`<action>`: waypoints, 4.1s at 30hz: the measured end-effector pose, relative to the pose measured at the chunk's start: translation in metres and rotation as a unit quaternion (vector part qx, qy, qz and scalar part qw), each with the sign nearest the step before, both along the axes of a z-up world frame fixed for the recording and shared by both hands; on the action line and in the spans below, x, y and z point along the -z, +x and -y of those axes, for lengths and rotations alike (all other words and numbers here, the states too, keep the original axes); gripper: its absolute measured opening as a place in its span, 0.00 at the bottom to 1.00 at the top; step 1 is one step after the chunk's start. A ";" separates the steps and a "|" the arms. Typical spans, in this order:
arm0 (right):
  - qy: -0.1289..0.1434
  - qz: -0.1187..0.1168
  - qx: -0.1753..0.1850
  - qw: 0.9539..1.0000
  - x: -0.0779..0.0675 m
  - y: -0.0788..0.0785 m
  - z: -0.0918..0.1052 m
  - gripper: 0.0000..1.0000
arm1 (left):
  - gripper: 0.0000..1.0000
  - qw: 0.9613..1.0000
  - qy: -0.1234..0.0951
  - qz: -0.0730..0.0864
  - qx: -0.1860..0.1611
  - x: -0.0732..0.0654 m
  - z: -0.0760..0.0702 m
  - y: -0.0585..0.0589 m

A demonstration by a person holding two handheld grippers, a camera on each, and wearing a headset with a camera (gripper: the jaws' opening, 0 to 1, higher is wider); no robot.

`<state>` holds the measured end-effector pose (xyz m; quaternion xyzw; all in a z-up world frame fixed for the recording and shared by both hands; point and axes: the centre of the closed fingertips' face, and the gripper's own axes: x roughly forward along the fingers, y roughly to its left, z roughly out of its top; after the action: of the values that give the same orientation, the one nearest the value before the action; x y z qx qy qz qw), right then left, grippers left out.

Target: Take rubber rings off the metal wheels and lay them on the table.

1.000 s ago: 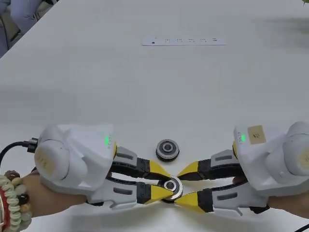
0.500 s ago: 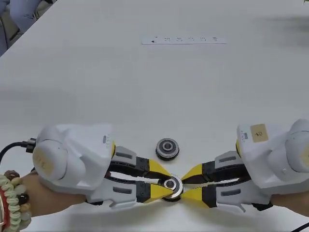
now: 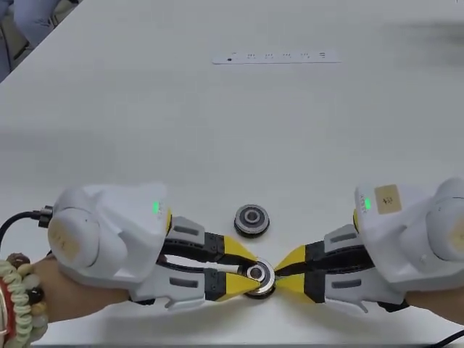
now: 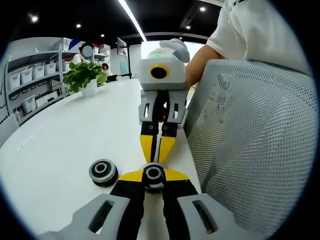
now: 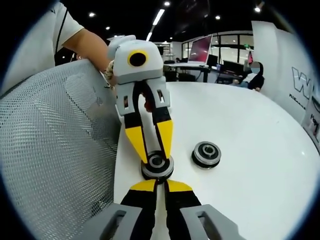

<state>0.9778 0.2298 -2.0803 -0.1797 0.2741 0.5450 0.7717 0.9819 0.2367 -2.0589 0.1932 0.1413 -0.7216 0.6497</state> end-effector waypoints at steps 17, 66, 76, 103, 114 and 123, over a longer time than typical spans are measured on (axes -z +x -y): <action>-0.004 -0.066 0.063 0.996 0.002 0.008 0.003 0.00 | 0.07 1.000 -0.001 0.002 0.000 0.000 0.000 0.001; 0.203 -0.304 0.175 0.914 -0.022 0.007 -0.004 0.00 | 0.07 1.000 -0.010 0.003 0.001 0.000 0.001 0.002; 0.212 -0.303 0.170 0.913 -0.025 0.006 -0.006 0.00 | 0.07 1.000 -0.009 0.003 0.001 0.000 0.001 0.002; 0.224 -0.289 0.159 0.917 -0.030 0.011 -0.005 0.00 | 0.07 1.000 -0.007 0.004 0.000 0.000 0.001 0.002; 0.202 -0.289 0.169 0.920 -0.020 0.007 -0.001 0.00 | 0.07 1.000 0.014 0.002 0.009 -0.001 0.003 0.003; 0.201 -0.285 0.169 0.922 -0.024 0.008 -0.002 0.00 | 0.13 0.999 0.026 -0.008 0.016 -0.007 -0.002 0.001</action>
<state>0.9860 0.2319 -2.0567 0.1915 0.3938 0.4780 0.7614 0.9832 0.2389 -2.0518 0.2069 0.1622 -0.7295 0.6314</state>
